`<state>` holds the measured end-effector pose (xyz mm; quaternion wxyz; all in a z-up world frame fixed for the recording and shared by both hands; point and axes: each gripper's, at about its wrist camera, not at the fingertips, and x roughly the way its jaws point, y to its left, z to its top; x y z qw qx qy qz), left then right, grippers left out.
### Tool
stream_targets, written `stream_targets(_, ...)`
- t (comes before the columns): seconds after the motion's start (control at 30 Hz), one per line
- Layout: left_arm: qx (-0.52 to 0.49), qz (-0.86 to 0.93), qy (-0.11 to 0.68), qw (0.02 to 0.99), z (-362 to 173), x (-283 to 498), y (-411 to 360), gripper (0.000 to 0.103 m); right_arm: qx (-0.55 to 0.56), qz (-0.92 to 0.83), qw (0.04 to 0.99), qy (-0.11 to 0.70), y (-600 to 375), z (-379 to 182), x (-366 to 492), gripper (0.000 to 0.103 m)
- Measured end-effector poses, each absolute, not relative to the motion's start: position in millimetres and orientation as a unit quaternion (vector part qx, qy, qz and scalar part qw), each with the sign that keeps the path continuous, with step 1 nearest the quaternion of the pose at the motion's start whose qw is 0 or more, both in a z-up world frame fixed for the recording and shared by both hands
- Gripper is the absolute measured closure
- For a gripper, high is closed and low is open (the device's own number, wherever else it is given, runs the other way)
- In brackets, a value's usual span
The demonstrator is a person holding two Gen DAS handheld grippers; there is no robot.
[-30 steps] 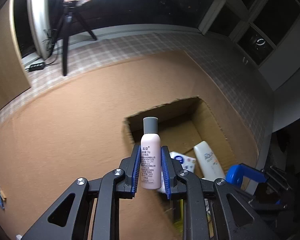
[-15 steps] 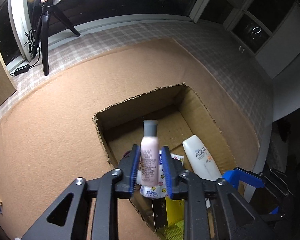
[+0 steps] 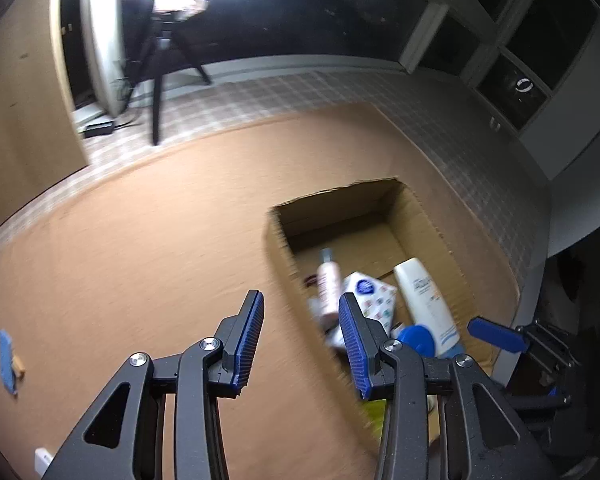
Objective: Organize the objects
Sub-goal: 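Move the left tool down to the white charger plug on the floor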
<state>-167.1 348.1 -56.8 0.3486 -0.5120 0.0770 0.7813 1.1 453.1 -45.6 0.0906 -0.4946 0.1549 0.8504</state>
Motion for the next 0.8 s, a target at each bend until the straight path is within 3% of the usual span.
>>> stream_targets(0.4, -0.515, 0.809, 0.040, 0.280, -53.7, -152.9, 181.6, 0.061, -0.496, 0.856, 0.007, 0.149, 372.3, -43.4, -26.3, 0.051)
stream_targets(0.8, -0.570, 0.800, -0.009, 0.189, -112.2, -169.5, -3.3, 0.061, -0.522, 0.838, -0.068, 0.145, 273.7, -66.0, -56.2, 0.051)
